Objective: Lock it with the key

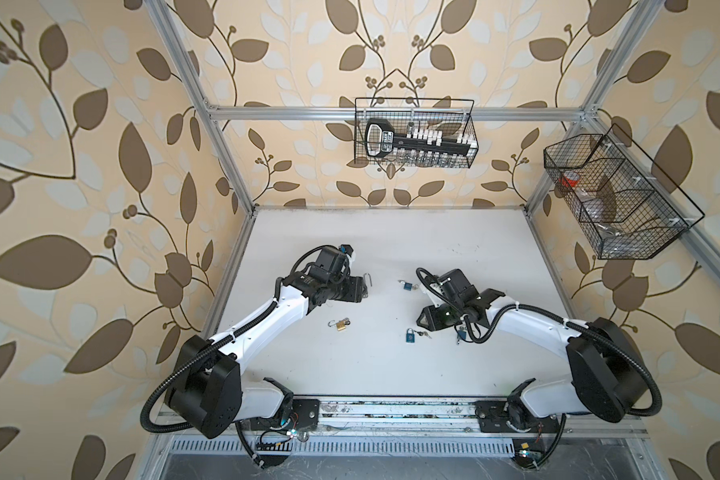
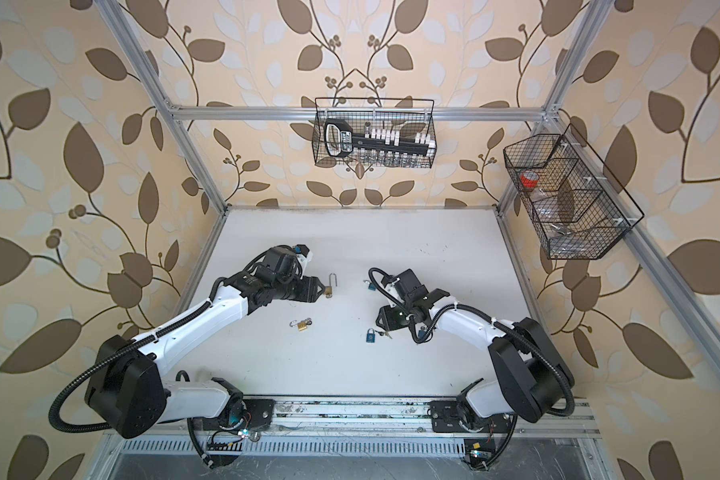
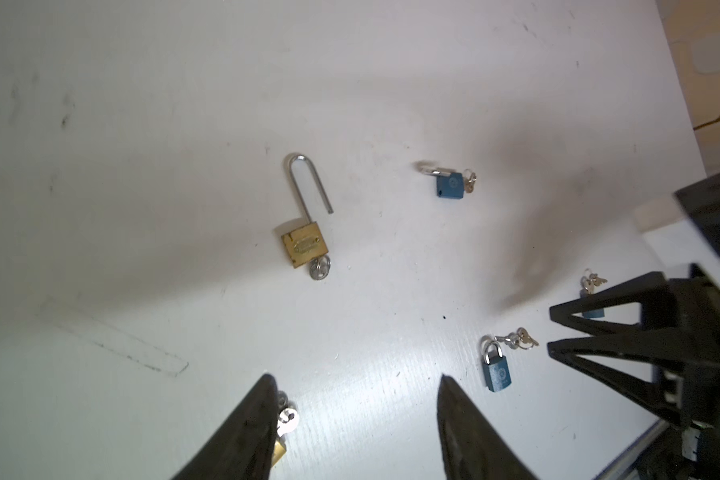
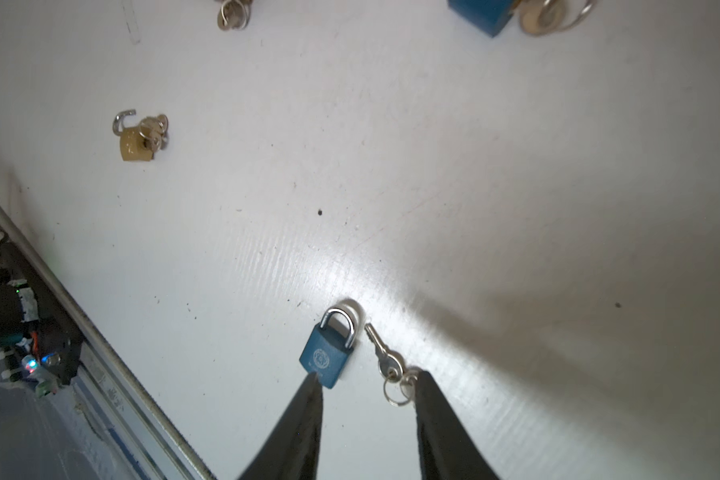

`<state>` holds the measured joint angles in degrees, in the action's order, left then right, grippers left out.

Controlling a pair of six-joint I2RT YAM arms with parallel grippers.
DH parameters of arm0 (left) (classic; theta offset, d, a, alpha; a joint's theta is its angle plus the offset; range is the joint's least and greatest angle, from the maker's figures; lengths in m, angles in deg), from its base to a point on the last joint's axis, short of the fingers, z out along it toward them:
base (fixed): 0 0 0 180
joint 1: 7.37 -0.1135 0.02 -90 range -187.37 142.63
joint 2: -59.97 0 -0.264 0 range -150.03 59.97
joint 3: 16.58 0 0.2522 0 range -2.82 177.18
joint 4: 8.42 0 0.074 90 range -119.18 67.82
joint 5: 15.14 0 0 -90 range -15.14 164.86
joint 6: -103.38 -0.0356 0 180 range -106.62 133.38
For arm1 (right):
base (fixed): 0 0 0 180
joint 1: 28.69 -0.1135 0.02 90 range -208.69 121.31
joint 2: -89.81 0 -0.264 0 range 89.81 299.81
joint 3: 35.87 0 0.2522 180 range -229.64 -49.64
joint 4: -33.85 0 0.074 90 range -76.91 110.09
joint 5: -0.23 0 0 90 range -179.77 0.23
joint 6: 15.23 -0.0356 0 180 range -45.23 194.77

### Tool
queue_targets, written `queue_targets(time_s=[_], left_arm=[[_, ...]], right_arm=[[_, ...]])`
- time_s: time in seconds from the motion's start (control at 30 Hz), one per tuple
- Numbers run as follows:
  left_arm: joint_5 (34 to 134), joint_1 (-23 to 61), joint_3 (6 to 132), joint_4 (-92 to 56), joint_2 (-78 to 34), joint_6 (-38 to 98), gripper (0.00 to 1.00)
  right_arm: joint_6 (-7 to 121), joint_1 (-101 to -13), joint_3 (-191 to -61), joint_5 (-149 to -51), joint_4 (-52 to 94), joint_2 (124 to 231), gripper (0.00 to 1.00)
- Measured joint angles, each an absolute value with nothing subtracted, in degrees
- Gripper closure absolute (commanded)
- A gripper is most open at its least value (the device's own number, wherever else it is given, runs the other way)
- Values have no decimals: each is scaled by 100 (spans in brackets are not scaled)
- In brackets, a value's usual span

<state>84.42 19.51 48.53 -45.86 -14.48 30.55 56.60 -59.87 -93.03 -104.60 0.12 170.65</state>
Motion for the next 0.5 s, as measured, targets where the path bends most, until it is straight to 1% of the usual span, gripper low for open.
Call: queue_targets(time_s=[0.03,0.13,0.33,0.5], left_arm=[[8420,1953,4690,-4575,-1365,3173,38],[8396,1953,4303,-4551,-1125,3459,38],[8416,2036,4215,-4505,-1024,3584,38],[8119,3041,4532,-4490,-1311,3420,37]], right_arm=[[5662,-6014,-9303,-10298,17,16958,58],[5645,-6171,-9277,-9817,71,16704,51],[5070,-6304,-8967,-8567,115,16208,45],[4349,-6271,-8545,-7877,-136,15764,45]])
